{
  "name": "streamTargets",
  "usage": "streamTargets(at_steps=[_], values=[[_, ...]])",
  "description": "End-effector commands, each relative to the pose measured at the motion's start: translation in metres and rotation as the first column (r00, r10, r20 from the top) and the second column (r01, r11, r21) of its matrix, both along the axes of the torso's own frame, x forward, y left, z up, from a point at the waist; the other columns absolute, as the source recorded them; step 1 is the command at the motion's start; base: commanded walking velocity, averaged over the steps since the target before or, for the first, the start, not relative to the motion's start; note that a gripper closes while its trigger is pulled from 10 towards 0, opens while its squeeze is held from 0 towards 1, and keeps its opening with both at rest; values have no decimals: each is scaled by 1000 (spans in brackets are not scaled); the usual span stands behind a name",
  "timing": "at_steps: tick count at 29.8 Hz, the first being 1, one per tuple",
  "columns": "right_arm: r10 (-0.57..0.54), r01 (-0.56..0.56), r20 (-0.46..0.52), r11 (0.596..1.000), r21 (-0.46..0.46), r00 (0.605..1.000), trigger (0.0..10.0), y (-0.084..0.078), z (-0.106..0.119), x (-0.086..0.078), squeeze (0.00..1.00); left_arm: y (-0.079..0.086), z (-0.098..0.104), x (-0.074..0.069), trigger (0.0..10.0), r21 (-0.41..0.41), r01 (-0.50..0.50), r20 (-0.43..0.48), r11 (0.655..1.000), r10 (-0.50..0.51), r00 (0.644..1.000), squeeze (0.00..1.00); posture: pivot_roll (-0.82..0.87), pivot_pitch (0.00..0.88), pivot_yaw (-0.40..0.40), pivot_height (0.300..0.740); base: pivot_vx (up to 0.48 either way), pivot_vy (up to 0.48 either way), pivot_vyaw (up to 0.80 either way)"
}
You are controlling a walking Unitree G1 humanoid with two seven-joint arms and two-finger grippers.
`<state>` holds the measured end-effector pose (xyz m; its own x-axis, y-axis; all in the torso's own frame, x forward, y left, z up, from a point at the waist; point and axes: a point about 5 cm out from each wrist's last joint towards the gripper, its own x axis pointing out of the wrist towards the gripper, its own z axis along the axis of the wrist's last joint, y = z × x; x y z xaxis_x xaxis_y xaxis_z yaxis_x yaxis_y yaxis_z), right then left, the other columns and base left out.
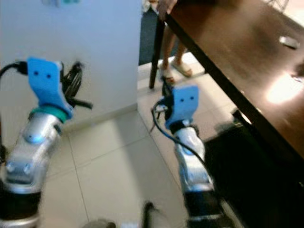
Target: Hang keys on a hook
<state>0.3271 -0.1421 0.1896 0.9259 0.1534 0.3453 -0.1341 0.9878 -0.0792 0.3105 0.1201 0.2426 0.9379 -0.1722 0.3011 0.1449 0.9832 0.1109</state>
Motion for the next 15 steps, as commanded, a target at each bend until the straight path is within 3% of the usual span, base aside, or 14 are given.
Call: streamTargets(at_steps=[1, 15], values=[[8, -8, 28, 1000, 13, 1000, 10000, 3, 3, -3, 0, 8, -3, -2, 10000, 11, -25, -5, 1000, 26, 1000, 0, 138, 91, 38, 740, 480, 0, 0], [0, -2, 100, 1000, 27, 995, 10000, 5, 20, -2, 0, -3, 9, -5, 10000, -4, 23, 37, 1000, -22, 999, 0, 140, 69, 38, 740, 480, 0, 0]])
